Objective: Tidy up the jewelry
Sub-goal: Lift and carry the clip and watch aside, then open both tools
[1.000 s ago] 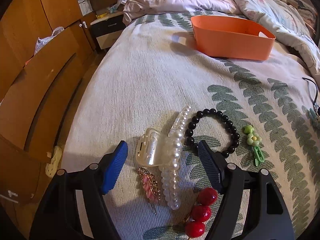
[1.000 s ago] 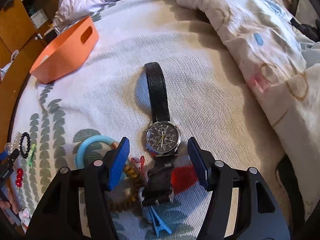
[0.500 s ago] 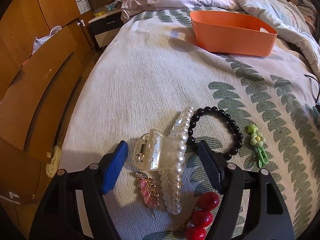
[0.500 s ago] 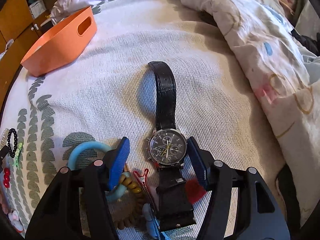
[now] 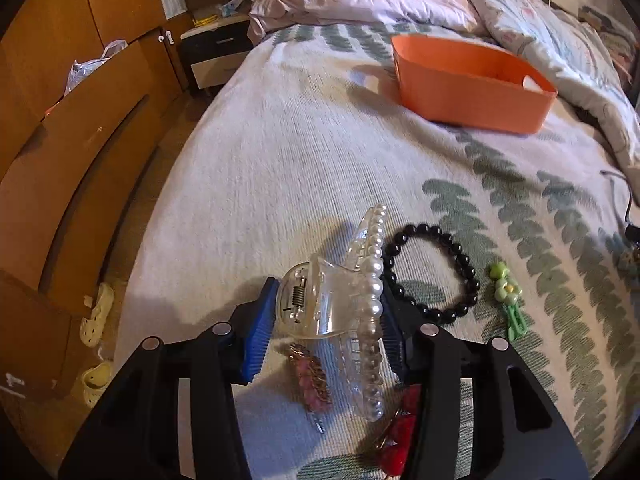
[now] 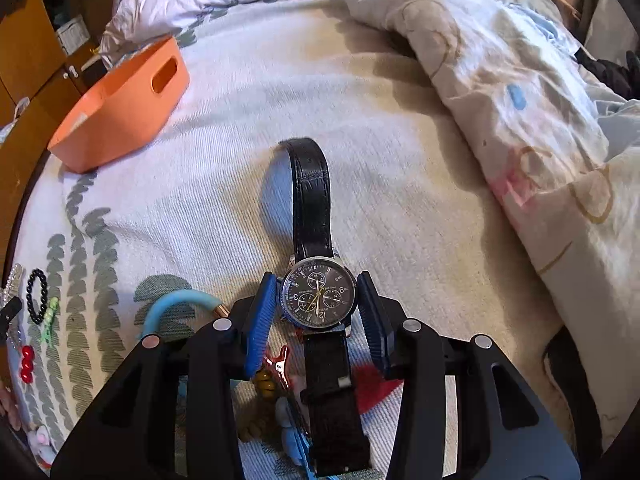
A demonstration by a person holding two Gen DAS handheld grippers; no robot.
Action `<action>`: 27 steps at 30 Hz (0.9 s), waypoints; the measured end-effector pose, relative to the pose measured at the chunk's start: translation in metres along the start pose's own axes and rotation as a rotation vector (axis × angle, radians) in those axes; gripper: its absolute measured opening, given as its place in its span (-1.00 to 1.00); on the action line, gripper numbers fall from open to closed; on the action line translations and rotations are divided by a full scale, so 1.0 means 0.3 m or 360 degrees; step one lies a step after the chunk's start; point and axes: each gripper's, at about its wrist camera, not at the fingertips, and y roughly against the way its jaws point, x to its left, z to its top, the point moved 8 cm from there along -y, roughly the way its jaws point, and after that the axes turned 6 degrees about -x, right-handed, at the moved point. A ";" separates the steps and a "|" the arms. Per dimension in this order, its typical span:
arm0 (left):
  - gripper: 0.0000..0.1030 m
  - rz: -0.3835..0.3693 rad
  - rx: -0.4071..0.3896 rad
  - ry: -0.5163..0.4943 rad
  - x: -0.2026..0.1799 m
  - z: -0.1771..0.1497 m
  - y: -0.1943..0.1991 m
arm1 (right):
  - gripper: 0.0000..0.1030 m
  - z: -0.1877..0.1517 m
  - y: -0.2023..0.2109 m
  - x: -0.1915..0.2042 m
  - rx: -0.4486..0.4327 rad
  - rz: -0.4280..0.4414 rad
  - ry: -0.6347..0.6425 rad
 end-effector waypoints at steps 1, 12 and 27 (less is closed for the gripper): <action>-0.06 -0.0005 -0.0015 0.0019 0.011 0.011 0.010 | -0.18 0.009 0.014 -0.002 -0.0016 0.0007 -0.0007; -0.06 -0.0068 -0.0139 0.0106 0.030 0.085 0.137 | -0.18 0.053 0.180 -0.009 -0.0136 0.0084 -0.0056; -0.06 -0.0114 -0.0315 0.0054 -0.034 0.103 0.338 | -0.18 0.035 0.524 0.020 -0.0387 0.0205 -0.0100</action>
